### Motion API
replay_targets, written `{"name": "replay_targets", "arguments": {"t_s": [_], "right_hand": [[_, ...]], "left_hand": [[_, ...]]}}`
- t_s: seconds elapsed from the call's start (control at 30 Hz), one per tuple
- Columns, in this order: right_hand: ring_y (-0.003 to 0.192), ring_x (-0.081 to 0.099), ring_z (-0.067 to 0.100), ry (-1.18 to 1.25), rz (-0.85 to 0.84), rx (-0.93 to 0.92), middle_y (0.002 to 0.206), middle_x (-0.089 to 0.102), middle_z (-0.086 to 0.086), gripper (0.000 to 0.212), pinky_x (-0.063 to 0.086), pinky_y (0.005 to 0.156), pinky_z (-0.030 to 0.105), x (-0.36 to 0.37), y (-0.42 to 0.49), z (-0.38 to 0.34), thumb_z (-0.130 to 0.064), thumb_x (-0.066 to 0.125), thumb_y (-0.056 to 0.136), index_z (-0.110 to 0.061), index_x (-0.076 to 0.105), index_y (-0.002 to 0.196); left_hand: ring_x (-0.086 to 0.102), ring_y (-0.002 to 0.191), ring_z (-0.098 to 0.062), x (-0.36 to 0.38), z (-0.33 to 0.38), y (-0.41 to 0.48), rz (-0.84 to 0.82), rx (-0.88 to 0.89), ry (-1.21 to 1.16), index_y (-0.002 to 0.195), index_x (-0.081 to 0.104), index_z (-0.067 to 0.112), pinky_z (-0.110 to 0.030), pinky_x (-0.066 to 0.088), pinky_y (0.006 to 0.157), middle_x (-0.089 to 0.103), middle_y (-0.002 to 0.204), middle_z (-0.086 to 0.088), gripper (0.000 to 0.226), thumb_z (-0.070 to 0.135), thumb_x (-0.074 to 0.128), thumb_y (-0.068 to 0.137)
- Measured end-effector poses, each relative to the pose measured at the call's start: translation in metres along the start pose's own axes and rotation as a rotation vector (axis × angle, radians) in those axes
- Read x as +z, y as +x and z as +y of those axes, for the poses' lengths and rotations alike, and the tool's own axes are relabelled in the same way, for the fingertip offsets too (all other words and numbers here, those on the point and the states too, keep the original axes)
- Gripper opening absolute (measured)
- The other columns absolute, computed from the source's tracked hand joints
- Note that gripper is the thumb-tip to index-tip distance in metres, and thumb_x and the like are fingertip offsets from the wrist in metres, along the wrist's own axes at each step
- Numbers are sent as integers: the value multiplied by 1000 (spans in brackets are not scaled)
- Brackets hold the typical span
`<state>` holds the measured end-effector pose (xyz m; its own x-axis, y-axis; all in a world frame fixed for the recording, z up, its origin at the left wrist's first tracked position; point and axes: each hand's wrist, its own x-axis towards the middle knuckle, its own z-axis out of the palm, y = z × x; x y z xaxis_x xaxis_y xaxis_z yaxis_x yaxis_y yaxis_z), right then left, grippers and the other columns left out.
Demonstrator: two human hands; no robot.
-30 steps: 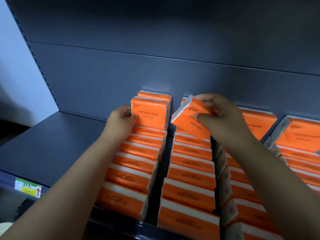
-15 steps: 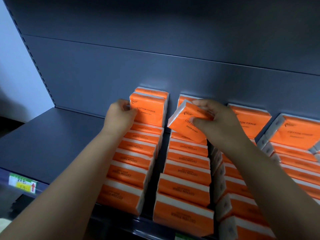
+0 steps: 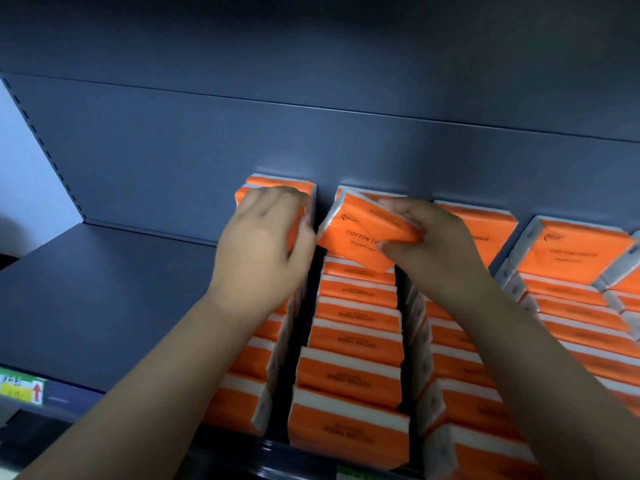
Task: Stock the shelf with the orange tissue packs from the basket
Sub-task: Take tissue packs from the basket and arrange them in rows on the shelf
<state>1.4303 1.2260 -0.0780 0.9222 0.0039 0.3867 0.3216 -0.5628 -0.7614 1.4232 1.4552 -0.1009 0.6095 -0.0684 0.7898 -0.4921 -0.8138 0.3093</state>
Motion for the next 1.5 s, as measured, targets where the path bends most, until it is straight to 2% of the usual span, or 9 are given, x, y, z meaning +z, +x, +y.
{"name": "replay_targets", "arguments": {"t_s": [0.13,0.33,0.47,0.57,0.73,0.87,1.2,1.4,1.5], "right_hand": [[93,63,-17,-18,34,-1,103,69,-32,49,41,78,-2,-3,-1,1,-6,81,81,-34,75,121],[80,59,-20,-10,178,44,94,61,-28,45,42,71,-2,-3,-2,2,-3,79,79,-25,72,117],[77,63,-9,87,280,154,82,66,-21,39,56,83,21,-1,-1,2,-4,78,80,-35,64,100],[81,65,-7,79,243,205,77,69,-28,38,56,89,26,1,-1,3,-5,76,82,-41,67,88],[94,68,-3,162,153,270,109,74,-15,46,56,87,18,1,-3,7,-3,69,87,-23,70,129],[88,70,-2,155,125,281,95,77,-18,41,59,87,25,-1,-4,6,1,63,87,-27,77,114],[88,69,9,118,62,270,91,76,-17,38,58,92,37,-1,-8,-2,0,57,90,-33,76,90],[90,68,20,92,50,273,92,76,-5,29,56,93,49,-2,-9,-5,-1,56,90,-23,75,92],[88,68,17,105,43,274,92,76,-7,29,57,91,47,-2,-9,-6,-3,56,90,-23,76,94]], "left_hand": [[60,115,-11,14,11,-12,-215,-209,-273,132,64,23,-32,48,96,67,124,10,36,28,59,97],[65,106,-2,23,8,-11,-346,-289,-402,123,71,31,-20,51,91,70,115,15,24,30,61,101],[68,107,0,29,11,-13,-464,-402,-608,124,69,27,-19,55,91,74,115,14,24,19,63,102],[69,113,-3,34,7,-14,-472,-473,-704,131,64,27,-30,57,97,74,119,13,29,19,64,102],[66,120,-5,37,3,-14,-439,-533,-754,143,51,30,-37,55,103,73,125,11,45,20,66,101],[63,126,-7,36,3,-12,-539,-506,-734,147,50,35,-41,49,110,69,132,12,57,37,68,93],[61,127,-2,32,10,-6,-639,-490,-752,146,47,47,-41,48,111,67,133,20,54,27,66,99],[68,112,1,32,18,-1,-630,-589,-850,128,55,48,-34,52,104,72,121,21,37,28,67,100],[66,116,-1,37,17,-3,-560,-675,-833,137,42,41,-38,52,106,66,128,19,59,45,76,89]]}}
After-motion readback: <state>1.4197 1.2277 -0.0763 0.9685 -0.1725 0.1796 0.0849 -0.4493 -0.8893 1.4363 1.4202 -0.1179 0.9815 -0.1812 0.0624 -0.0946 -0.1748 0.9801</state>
